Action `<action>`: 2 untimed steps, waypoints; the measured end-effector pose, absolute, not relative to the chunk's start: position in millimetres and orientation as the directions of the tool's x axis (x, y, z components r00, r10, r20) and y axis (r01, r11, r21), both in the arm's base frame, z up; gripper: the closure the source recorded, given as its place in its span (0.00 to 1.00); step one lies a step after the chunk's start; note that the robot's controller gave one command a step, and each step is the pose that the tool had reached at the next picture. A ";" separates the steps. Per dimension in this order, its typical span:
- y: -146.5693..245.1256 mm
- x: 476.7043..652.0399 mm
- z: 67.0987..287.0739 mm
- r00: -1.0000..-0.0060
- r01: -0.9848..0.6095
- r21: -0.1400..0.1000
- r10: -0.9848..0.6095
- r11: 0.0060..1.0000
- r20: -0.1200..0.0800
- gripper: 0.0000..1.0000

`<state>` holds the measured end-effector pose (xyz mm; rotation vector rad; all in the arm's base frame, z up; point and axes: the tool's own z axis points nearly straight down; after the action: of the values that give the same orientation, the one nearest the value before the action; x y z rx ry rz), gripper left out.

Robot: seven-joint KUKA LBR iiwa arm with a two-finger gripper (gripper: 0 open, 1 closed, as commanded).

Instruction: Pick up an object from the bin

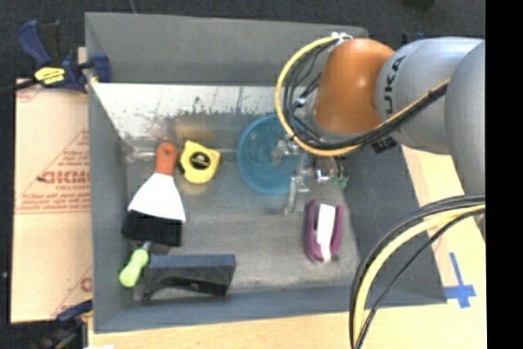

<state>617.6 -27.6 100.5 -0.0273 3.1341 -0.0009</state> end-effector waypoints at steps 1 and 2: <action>-20.9 630.9 82.1 -0.943 -0.331 -0.010 -0.332 0.943 -0.015 0.00; 3.1 626.6 71.8 -0.983 0.182 0.002 0.182 0.983 -0.006 1.00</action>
Offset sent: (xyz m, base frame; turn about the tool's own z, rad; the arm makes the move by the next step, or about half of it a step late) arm 0.0090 0.0370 -0.0305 0.2847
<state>626.6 3.1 71.8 0.2862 3.1225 0.0019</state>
